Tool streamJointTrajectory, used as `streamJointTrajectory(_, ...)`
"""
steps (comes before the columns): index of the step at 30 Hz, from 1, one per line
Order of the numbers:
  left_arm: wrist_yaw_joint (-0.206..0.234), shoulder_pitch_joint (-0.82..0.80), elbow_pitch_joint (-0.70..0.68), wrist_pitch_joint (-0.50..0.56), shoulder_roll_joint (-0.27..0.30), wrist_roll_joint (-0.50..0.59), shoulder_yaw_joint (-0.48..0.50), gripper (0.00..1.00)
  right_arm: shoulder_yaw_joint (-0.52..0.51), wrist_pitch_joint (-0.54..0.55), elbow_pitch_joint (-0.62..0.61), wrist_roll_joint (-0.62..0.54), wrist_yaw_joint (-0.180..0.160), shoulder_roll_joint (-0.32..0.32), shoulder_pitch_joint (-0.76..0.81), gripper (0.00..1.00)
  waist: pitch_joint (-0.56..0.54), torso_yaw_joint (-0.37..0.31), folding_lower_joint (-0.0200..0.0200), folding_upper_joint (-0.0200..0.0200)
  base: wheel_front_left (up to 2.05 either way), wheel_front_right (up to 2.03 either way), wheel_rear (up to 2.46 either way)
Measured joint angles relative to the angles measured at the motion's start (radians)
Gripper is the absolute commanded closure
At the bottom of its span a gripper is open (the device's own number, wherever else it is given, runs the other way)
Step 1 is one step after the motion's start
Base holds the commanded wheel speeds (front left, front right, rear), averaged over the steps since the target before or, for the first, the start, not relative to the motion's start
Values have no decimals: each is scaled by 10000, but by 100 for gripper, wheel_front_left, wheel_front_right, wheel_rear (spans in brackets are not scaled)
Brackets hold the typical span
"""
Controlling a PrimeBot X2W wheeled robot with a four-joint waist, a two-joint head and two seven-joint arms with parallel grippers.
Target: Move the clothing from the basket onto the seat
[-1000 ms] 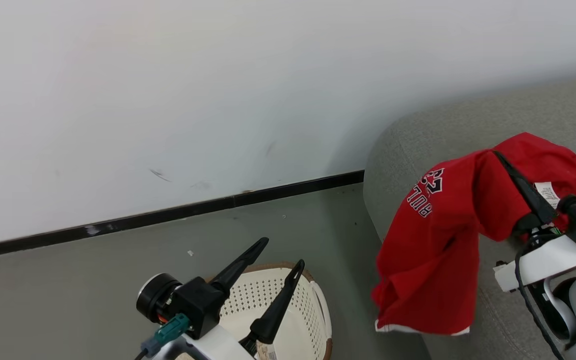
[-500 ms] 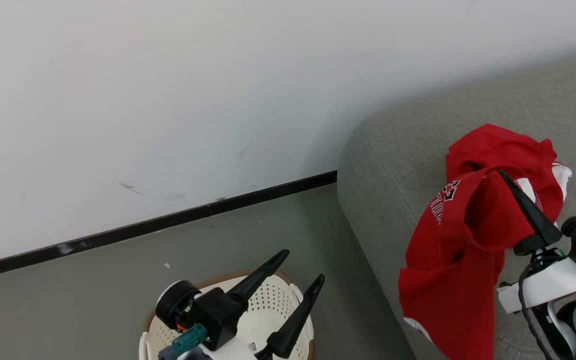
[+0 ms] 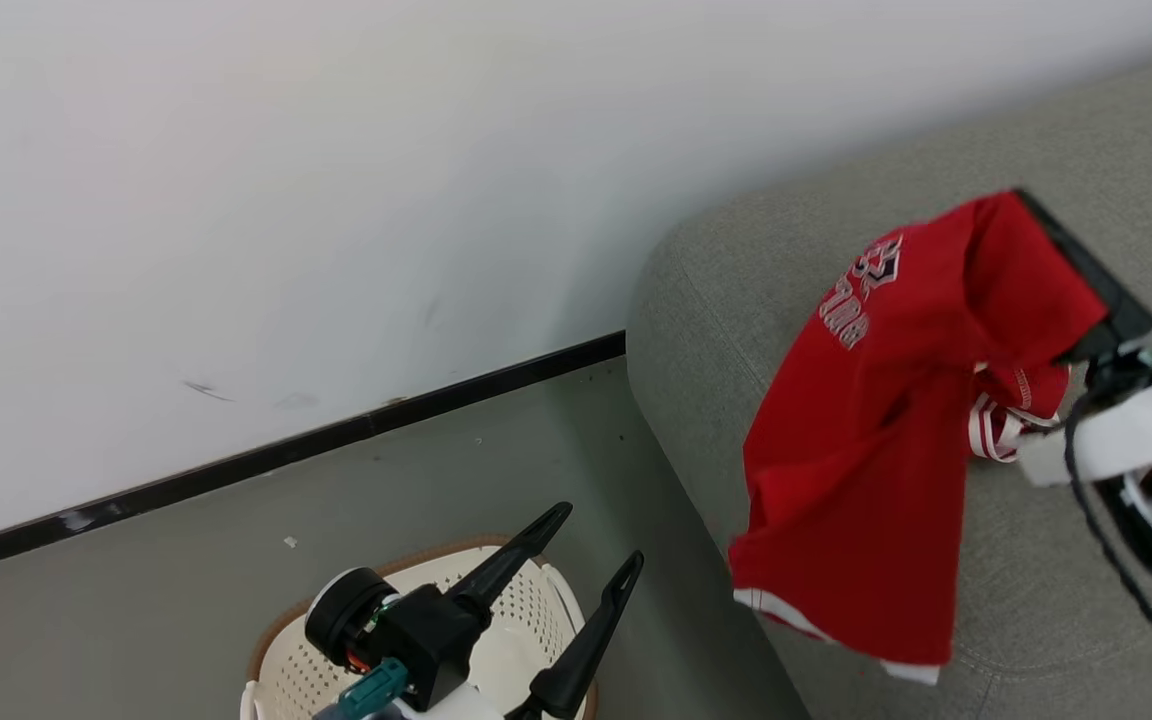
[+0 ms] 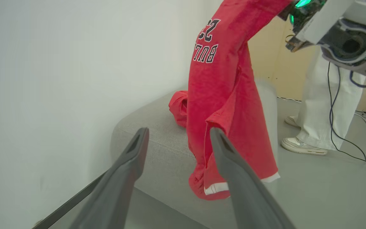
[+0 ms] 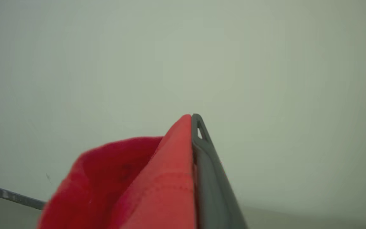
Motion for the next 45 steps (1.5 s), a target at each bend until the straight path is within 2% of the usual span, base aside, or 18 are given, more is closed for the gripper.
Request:
streamJointTrajectory(6, 165, -1, -265, -4, -2, 92, 92, 0, -349, 387, 276, 489, 0, -502, -2108, 100, 245, -93, 0, 0, 0, 0, 0)
streamJointTrajectory(11, 215, -8, -487, 6, 17, 299, 125, 0, -1352, 823, 980, 972, 0, -886, -3755, 100, 495, -54, 0, 0, 0, 0, 0)
streamJointTrajectory(14, 297, -25, -654, 79, 36, 368, 151, 0, -1743, 1185, 1584, 1012, 0, -1421, -4529, 100, 660, 12, 0, 0, 0, 0, 0)
streamJointTrajectory(20, 385, -135, -974, 199, 111, 577, 146, 0, -2746, 1639, 2809, 1016, 0, -2113, -5672, 100, 1022, 206, 0, 0, 0, 0, 0)
streamJointTrajectory(26, 385, -371, -1283, 416, 159, 694, 82, 0, -3212, 1881, 4334, 633, 0, -2598, -5816, 100, 1433, 452, -1, 0, 0, 0, 0)
streamJointTrajectory(34, 383, -752, -1547, 734, 184, 876, -54, 0, -2913, 1636, 5517, 33, 0, -2290, -5765, 100, 2049, 832, 0, 0, 0, 0, 0)
streamJointTrajectory(40, 370, -1067, -1653, 982, 180, 957, -123, 0, -2100, 1239, 6228, -648, 0, -1799, -5126, 100, 2514, 1123, 0, -1, 0, 0, 0)
streamJointTrajectory(45, 362, -1161, -1659, 1026, 186, 957, -117, 0, -1933, 957, 6872, -767, 0, -1337, -4645, 100, 2878, 1335, 0, 0, 0, 0, 0)
